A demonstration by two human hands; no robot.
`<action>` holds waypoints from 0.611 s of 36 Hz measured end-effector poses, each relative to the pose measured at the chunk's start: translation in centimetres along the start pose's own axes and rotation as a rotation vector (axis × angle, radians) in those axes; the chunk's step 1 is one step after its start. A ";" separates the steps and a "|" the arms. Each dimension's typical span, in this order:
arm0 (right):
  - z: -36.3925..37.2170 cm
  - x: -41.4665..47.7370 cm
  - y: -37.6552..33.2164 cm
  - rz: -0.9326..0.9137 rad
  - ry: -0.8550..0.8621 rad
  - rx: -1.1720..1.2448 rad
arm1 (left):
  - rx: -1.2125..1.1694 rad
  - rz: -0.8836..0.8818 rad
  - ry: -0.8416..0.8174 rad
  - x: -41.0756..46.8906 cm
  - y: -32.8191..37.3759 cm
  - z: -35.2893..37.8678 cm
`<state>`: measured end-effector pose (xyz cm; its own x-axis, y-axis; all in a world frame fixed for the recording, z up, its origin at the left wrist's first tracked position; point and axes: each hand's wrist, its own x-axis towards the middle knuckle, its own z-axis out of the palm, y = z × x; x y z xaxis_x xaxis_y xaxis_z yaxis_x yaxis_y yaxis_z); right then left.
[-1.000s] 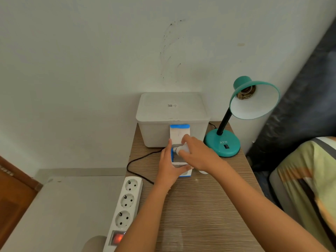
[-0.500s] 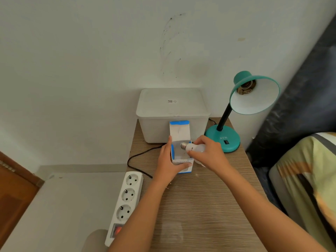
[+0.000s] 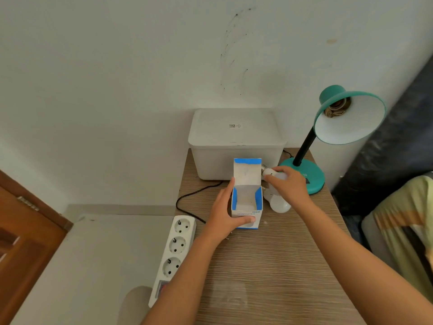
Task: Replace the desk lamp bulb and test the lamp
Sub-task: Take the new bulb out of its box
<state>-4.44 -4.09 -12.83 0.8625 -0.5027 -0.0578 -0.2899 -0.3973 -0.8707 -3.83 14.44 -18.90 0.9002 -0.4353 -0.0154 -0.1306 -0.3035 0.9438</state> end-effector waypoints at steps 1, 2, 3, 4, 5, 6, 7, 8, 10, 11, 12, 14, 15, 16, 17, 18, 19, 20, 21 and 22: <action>0.1 0.2 0.0 0.012 -0.002 -0.003 | 0.002 0.000 -0.006 0.0 0.0 0.1; 0.2 0.4 0.0 0.023 -0.001 -0.001 | 0.009 0.004 -0.008 -0.1 0.1 0.2; 0.3 0.6 0.1 0.032 0.002 0.004 | 0.016 0.007 -0.007 -0.2 0.4 0.2; 0.4 0.6 0.0 0.032 0.006 0.010 | 0.013 0.007 -0.008 -0.2 0.5 0.2; 0.2 0.6 -0.2 0.026 -0.001 0.010 | 0.002 0.005 -0.008 -0.2 0.5 0.3; -0.1 0.4 -0.4 0.018 -0.012 0.006 | -0.009 0.003 -0.005 -0.2 0.5 0.4; -0.4 0.2 -0.4 0.012 -0.025 -0.002 | -0.011 0.006 0.002 -0.3 0.6 0.6; -0.4 0.2 -0.3 0.002 -0.029 -0.013 | -0.007 0.013 0.003 -0.3 0.5 0.6; -3.0 -1.0 1.2 -0.004 0.010 -0.025 | 0.012 0.028 -0.063 -0.8 1.3 2.6; -3.0 -1.2 1.5 -0.020 0.003 -0.024 | 0.028 0.026 -0.058 -0.9 1.1 2.7; -3.1 -1.3 1.8 -0.032 0.004 -0.028 | 0.032 0.031 -0.052 -1.0 1.1 2.9; -2.8 -1.7 1.8 -0.060 0.006 -0.044 | 0.021 0.033 -0.038 -1.1 1.2 2.9; -2.5 -1.9 1.7 -0.071 0.012 -0.049 | 0.011 0.025 -0.029 -1.1 0.9 2.8; -2.3 -2.0 1.7 -0.084 0.020 -0.052 | 0.003 0.013 -0.022 -1.1 0.7 2.8; -2.1 -2.1 1.8 -0.093 0.023 -0.059 | -0.012 -0.004 -0.017 -1.2 0.6 2.7; -2.0 -2.2 1.8 -0.100 0.022 -0.071 | -0.028 -0.021 -0.014 -1.3 0.4 2.7; -1.8 -2.3 1.7 -0.102 0.018 -0.083 | -0.038 -0.032 -0.011 -1.3 0.3 2.7; -1.6 -2.4 1.6 -0.107 0.014 -0.094 | -0.040 -0.038 -0.009 -1.3 0.1 2.6; -1.4 -2.4 1.5 -0.117 0.009 -0.110 | -0.037 -0.041 -0.009 -1.2 0.1 2.6; -1.1 -2.4 1.4 -0.129 0.005 -0.129 | -0.035 -0.043 -0.005 -1.2 0.1 2.5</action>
<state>-7.38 -4.33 -13.36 0.8939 -0.4450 0.0535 -0.2279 -0.5542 -0.8006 -5.94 12.82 -19.60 0.9024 -0.4271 -0.0577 -0.0773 -0.2922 0.9532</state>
